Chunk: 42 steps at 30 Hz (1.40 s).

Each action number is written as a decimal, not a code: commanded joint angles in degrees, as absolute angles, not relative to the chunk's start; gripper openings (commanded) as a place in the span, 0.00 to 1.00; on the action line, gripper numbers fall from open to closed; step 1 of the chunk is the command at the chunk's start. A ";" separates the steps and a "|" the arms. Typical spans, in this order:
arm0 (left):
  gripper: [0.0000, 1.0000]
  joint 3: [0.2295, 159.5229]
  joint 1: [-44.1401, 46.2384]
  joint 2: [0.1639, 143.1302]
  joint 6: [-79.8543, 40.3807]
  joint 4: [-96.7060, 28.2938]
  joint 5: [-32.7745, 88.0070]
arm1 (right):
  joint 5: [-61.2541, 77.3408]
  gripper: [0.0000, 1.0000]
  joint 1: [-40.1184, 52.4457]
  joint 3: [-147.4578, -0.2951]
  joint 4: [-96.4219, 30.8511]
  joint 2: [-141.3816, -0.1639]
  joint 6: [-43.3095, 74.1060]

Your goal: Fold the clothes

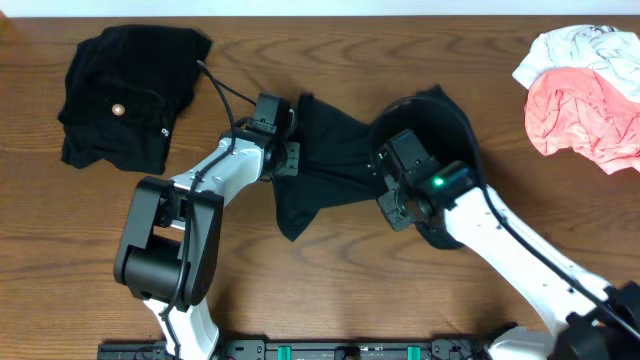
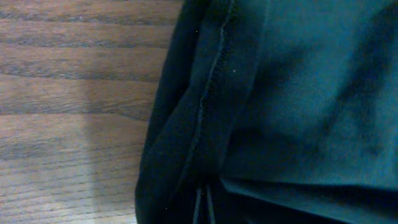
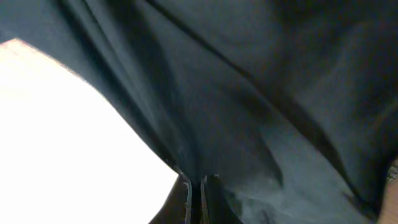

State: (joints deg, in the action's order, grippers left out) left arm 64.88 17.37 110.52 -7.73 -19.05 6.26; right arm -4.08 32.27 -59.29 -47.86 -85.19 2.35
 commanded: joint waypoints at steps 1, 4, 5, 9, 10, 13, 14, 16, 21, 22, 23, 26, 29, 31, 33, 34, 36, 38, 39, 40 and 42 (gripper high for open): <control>0.06 63.22 16.62 114.34 -8.27 -20.27 4.47 | -4.40 0.01 31.79 -60.10 -49.10 -82.48 2.68; 0.06 63.22 16.62 114.34 -8.27 -20.27 4.47 | -2.72 0.01 31.79 -60.10 -49.80 -81.87 2.46; 0.06 63.22 16.62 114.34 -8.27 -20.27 4.47 | -1.32 0.01 31.79 -60.10 -50.02 -81.87 2.17; 0.06 63.22 16.62 114.34 -8.27 -20.27 4.47 | 4.86 0.01 31.79 -60.10 -50.87 -81.87 1.17; 0.06 63.22 16.62 114.34 -8.27 -20.27 4.47 | 5.72 0.01 31.79 -60.10 -51.20 -81.87 1.15; 0.06 63.22 16.62 114.34 -8.25 -20.27 4.45 | 6.35 0.10 31.79 -60.10 -52.12 -81.87 1.13; 0.06 63.22 16.62 114.34 -8.25 -20.27 4.47 | 6.31 0.28 31.79 -60.10 -52.38 -81.87 1.13; 0.06 63.22 16.62 114.34 -8.25 -20.29 4.45 | 6.17 0.56 31.66 -60.12 -52.51 -81.82 1.19; 0.06 63.22 16.62 114.34 -8.25 -20.49 4.47 | 3.99 0.58 28.60 -61.76 -50.81 -80.23 3.64; 0.06 63.22 16.62 114.34 -8.27 -20.49 4.47 | 3.55 0.60 27.42 -62.11 -49.89 -79.81 3.64; 0.06 63.22 16.62 114.34 -8.25 -20.49 4.47 | 2.90 0.61 26.37 -62.24 -48.99 -79.37 3.66; 0.06 63.22 16.62 114.34 -8.25 -20.45 4.47 | -1.93 0.63 22.87 -62.24 -46.70 -79.24 5.54; 0.06 63.22 16.62 114.34 -8.23 -20.34 4.45 | -6.52 0.14 19.14 -62.17 -45.39 -80.36 8.36; 0.06 63.22 16.62 114.34 -8.23 -19.81 4.45 | -7.53 0.01 16.78 -62.17 -43.92 -81.80 9.23; 0.06 63.22 16.62 114.34 -8.23 -19.07 4.45 | -7.49 0.01 14.76 -62.17 -42.28 -83.92 9.63; 0.06 63.22 16.62 114.34 -8.23 -18.85 4.45 | -7.55 0.02 14.09 -62.17 -41.87 -85.08 9.82; 0.06 63.22 16.62 114.34 -8.23 -18.68 4.45 | -7.55 0.01 12.78 -62.17 -41.41 -87.74 11.09; 0.06 63.22 16.62 114.34 -8.23 -18.72 4.45 | -7.53 0.01 11.46 -62.17 -41.43 -90.70 13.74; 0.06 63.22 16.62 114.34 -8.21 -18.72 4.45 | -7.55 0.01 10.96 -62.17 -41.45 -91.94 14.61; 0.06 63.22 16.62 114.34 -8.23 -18.72 4.45 | -7.55 0.01 10.48 -62.17 -41.36 -93.12 15.31; 0.06 63.22 16.62 114.34 -8.23 -18.72 4.45 | -7.53 0.01 9.58 -62.17 -41.12 -95.66 16.23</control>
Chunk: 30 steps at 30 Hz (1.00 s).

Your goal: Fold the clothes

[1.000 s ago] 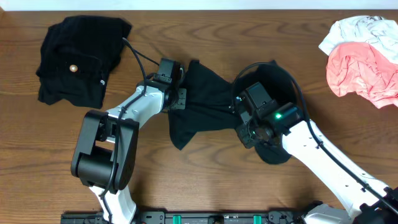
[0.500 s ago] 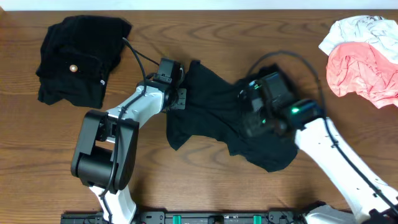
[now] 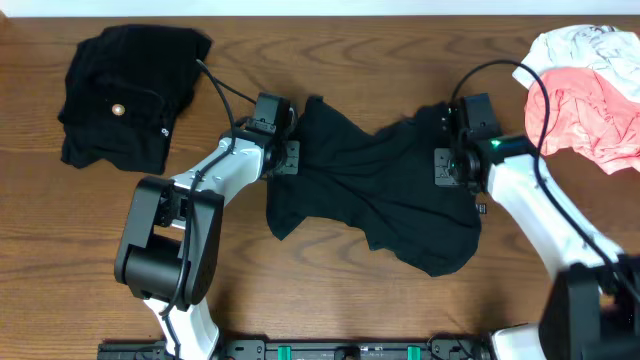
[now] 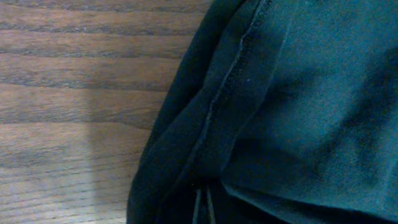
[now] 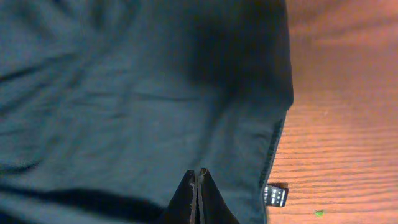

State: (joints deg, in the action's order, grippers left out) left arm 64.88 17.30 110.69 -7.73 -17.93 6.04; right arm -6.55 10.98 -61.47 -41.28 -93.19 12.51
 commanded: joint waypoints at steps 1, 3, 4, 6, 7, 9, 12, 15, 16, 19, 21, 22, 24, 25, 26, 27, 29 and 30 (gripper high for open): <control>0.06 63.22 16.62 114.34 -8.23 -18.72 4.45 | -7.53 0.01 9.21 -62.17 -41.10 -96.86 16.36; 0.06 63.22 16.62 114.34 -8.25 -18.79 3.86 | -7.53 0.01 8.80 -62.17 -41.25 -98.80 16.75; 0.06 63.22 16.62 114.34 -8.25 -18.98 3.01 | -7.55 0.01 8.69 -62.17 -41.36 -99.72 16.75; 0.06 63.22 16.62 114.34 -8.27 -19.73 0.71 | -8.62 0.01 8.51 -62.17 -42.00 -101.58 18.02; 0.06 63.22 16.62 114.34 -8.27 -20.29 -0.16 | -9.93 0.01 8.45 -62.17 -42.65 -102.43 19.44; 0.06 63.22 16.62 114.34 -8.29 -21.67 -1.98 | -12.14 0.01 8.23 -62.17 -43.48 -103.94 20.78; 0.06 63.22 16.62 114.34 -10.98 -24.60 -6.13 | -13.56 0.01 7.57 -62.15 -43.59 -105.16 20.80; 0.06 63.22 16.14 114.34 -13.04 -26.96 -8.29 | -15.03 0.01 6.50 -62.13 -42.72 -105.27 20.78; 0.06 63.22 15.75 114.34 -13.78 -27.73 -8.29 | -15.27 0.01 5.96 -62.13 -42.11 -105.27 20.75; 0.06 63.22 14.35 114.34 -17.23 -29.93 -8.27 | -15.22 0.01 4.27 -62.13 -40.40 -105.30 20.71; 0.06 63.22 13.37 114.34 -19.40 -31.31 -8.25 | -14.85 0.01 3.31 -62.13 -39.22 -105.30 20.16; 0.06 63.22 12.97 114.34 -20.18 -31.90 -8.23 | -14.57 0.01 2.90 -62.13 -38.57 -105.30 19.51; 0.06 63.22 12.27 114.34 -21.12 -32.67 -8.23 | -14.41 0.01 2.61 -62.15 -37.52 -105.30 19.33; 0.06 63.22 12.14 114.34 -21.12 -32.88 -8.21 | -13.52 0.01 2.63 -62.15 -36.84 -105.27 18.35; 0.06 63.22 12.12 114.34 -21.12 -32.97 -8.23 | -12.16 0.01 2.63 -62.19 -36.27 -105.27 17.41; 0.06 63.22 12.12 114.34 -21.12 -32.97 -8.21 | -10.33 0.01 2.63 -62.28 -35.86 -105.21 16.60; 0.06 63.22 12.19 114.34 -21.15 -32.97 -8.21 | -5.85 0.01 2.68 -62.52 -35.20 -104.62 15.42; 0.06 63.22 12.19 114.34 -21.21 -32.99 -8.21 | -3.90 0.01 2.74 -62.67 -34.83 -104.07 14.96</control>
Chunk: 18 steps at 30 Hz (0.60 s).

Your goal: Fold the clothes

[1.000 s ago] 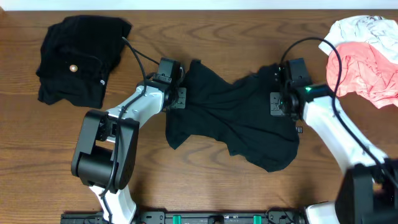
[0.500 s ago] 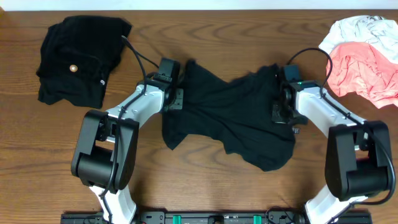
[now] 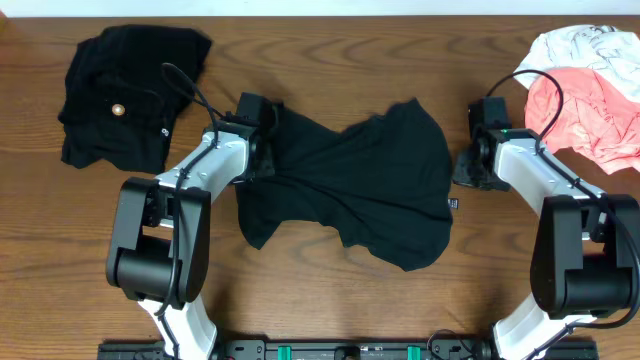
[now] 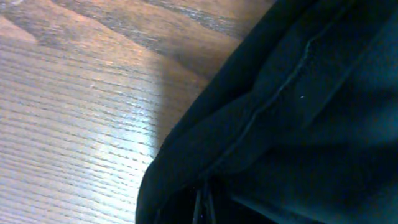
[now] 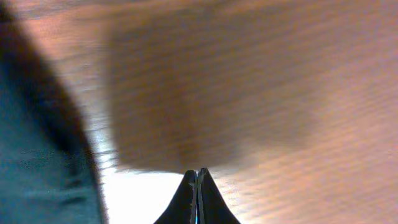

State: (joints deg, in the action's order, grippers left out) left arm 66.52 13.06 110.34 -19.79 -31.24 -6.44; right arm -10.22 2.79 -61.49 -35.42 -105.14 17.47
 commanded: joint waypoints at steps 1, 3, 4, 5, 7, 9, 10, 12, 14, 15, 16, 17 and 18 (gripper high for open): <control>0.06 63.22 12.19 114.34 -21.80 -33.17 -8.21 | -2.79 0.01 2.83 -62.72 -34.41 -103.46 14.90; 0.06 63.22 12.19 114.34 -22.85 -33.41 -8.21 | -0.82 0.01 3.18 -62.74 -33.32 -101.93 14.85; 0.06 63.22 12.19 114.34 -23.07 -33.43 -8.21 | 0.45 0.01 3.44 -62.74 -32.82 -101.27 14.44; 0.06 63.22 12.19 114.34 -23.05 -33.39 -8.21 | 2.37 0.01 3.75 -62.74 -32.51 -100.57 13.93; 0.06 63.22 12.19 114.34 -23.05 -33.21 -8.21 | 5.48 0.01 4.29 -62.74 -32.60 -100.09 13.61; 0.06 63.22 12.19 114.34 -23.07 -32.97 -8.19 | 7.73 0.01 4.97 -62.72 -32.80 -100.16 13.61; 0.06 63.22 12.19 114.34 -23.07 -32.86 -8.19 | 8.51 0.01 5.37 -62.72 -32.71 -100.42 13.34; 0.06 63.22 12.19 114.34 -23.07 -32.51 -8.19 | 9.10 0.01 6.24 -62.72 -32.18 -100.75 12.97; 0.06 63.22 12.19 114.34 -23.09 -32.25 -8.19 | 9.02 0.01 7.29 -62.72 -31.66 -101.19 12.95; 0.06 63.22 12.19 114.34 -23.07 -32.12 -8.19 | 9.04 0.01 7.73 -62.72 -31.59 -101.45 12.75; 0.06 63.22 12.19 114.34 -23.07 -32.08 -8.19 | 8.95 0.01 8.14 -62.72 -31.64 -101.84 12.75; 0.06 63.22 12.19 114.34 -23.07 -32.05 -8.19 | 8.78 0.01 8.54 -62.72 -31.73 -102.32 12.78; 0.06 63.22 12.19 114.34 -23.07 -32.08 -8.19 | 8.78 0.01 8.75 -62.72 -31.94 -102.78 12.78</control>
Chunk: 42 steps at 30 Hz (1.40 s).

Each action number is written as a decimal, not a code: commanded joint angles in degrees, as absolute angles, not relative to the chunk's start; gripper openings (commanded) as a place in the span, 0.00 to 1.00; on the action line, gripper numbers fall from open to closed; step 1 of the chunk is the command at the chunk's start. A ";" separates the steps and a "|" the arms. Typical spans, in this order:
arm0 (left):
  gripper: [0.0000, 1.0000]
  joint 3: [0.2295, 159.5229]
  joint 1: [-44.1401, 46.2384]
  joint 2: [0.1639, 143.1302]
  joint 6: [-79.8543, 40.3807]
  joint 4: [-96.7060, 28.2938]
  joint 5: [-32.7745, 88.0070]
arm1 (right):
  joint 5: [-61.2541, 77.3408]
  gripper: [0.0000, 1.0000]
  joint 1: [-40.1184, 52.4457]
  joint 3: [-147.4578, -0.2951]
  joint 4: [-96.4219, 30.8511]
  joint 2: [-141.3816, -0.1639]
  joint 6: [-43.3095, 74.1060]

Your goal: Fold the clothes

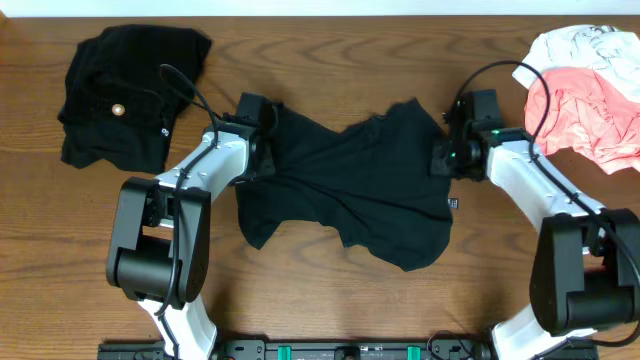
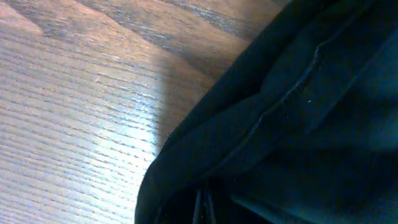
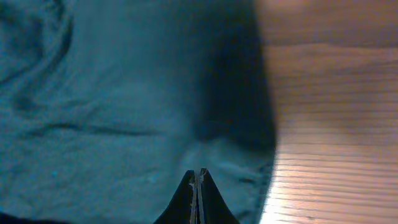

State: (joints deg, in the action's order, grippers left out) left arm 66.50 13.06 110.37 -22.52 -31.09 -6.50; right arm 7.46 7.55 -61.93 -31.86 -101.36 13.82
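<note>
A black shirt [image 1: 350, 190] lies spread, still wrinkled, on the middle of the wooden table [image 1: 330, 300]. At its upper left edge my left gripper [image 1: 262, 143] is shut on the shirt; in the left wrist view the gripper [image 2: 202, 208] is buried under a hemmed fold of the shirt [image 2: 311, 124]. My right gripper [image 1: 443, 158] sits at the shirt's right edge. In the right wrist view this gripper [image 3: 198, 196] is shut just above the fabric [image 3: 112, 112], with nothing seen between its fingers.
A folded black garment [image 1: 125, 95] lies at the table's back left. A heap of white and pink clothes [image 1: 585, 90] sits at the back right. Bare wood runs along the front of the table.
My right gripper was over bare wood just right of the shirt; now it is further left, over the shirt's right edge, still shut. The left gripper and the shirt have not moved.
Both grippers were shut on the bunched shirt, the right one near its middle. Then the right gripper was at the upper right with the shirt stretched wide. Later the shirt lay further left and flat, the right gripper off it. Now that gripper is back at the edge.
</note>
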 commanded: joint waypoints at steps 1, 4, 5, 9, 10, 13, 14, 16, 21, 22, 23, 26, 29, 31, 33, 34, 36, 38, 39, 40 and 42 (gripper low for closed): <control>0.06 63.22 12.19 114.34 -23.07 -32.08 -8.19 | 8.80 0.01 8.95 -62.72 -32.12 -103.35 12.78; 0.06 63.22 12.19 114.34 -23.07 -32.08 -8.19 | 8.78 0.01 9.08 -62.70 -32.82 -105.41 12.80; 0.06 63.22 12.19 114.34 -23.07 -32.08 -8.19 | 8.62 0.01 9.06 -62.70 -33.06 -106.15 12.82; 0.06 63.22 12.19 114.34 -23.09 -32.08 -8.19 | 6.37 0.01 9.06 -62.70 -34.30 -108.81 13.26; 0.06 63.22 12.19 114.34 -23.09 -32.10 -8.19 | 5.61 0.01 9.06 -62.70 -34.52 -109.34 13.26; 0.06 63.22 12.19 114.34 -23.27 -32.12 -8.16 | 2.42 0.01 9.02 -62.70 -34.96 -110.24 13.28; 0.06 63.22 12.19 114.34 -23.27 -32.18 -8.16 | 0.47 0.01 8.91 -62.70 -35.27 -110.28 13.30; 0.06 63.22 12.19 114.34 -23.31 -32.49 -8.16 | -3.49 0.01 8.45 -62.72 -36.07 -110.28 13.43; 0.06 63.22 12.19 114.34 -25.06 -33.06 -8.16 | -9.93 0.01 5.13 -62.72 -37.19 -110.28 13.45; 0.06 63.22 12.19 114.34 -25.52 -33.10 -8.16 | -9.89 0.01 4.29 -62.72 -36.99 -110.28 13.43; 0.06 63.22 12.19 114.34 -25.98 -33.19 -8.14 | -9.87 0.01 3.46 -62.72 -36.75 -110.28 13.43; 0.06 63.22 12.19 114.34 -26.06 -33.12 -7.05 | -9.58 0.01 1.32 -62.72 -35.88 -110.28 13.37; 0.06 63.35 12.16 113.75 -25.23 -32.42 -6.76 | -8.14 0.01 0.69 -62.94 -35.14 -110.26 12.58; 0.06 64.16 12.16 112.29 -23.11 -31.92 -7.11 | -7.35 0.01 0.78 -63.88 -35.51 -110.15 12.56; 0.06 65.34 12.16 110.06 -21.52 -31.35 -7.40 | -5.65 0.01 0.78 -65.71 -36.62 -109.91 12.58; 0.06 65.73 12.19 108.64 -20.60 -30.52 -7.40 | -5.13 0.01 0.78 -66.85 -37.34 -109.73 12.58; 0.06 65.91 12.19 104.97 -19.00 -27.62 -7.40 | -4.62 0.01 0.80 -69.63 -39.24 -109.08 12.56; 0.06 65.91 12.19 101.56 -17.82 -24.43 -7.38 | -4.64 0.01 0.80 -72.79 -41.34 -108.09 12.56; 0.06 65.91 12.19 99.59 -17.06 -22.22 -7.35 | -4.45 0.01 0.82 -74.70 -42.61 -107.28 12.53; 0.06 65.91 12.19 98.56 -16.51 -20.78 -7.31 | -4.29 0.01 0.82 -75.79 -43.31 -106.78 12.53; 0.06 65.91 12.19 96.73 -14.85 -17.21 -6.72 | -2.96 0.01 0.89 -77.93 -45.17 -105.21 12.14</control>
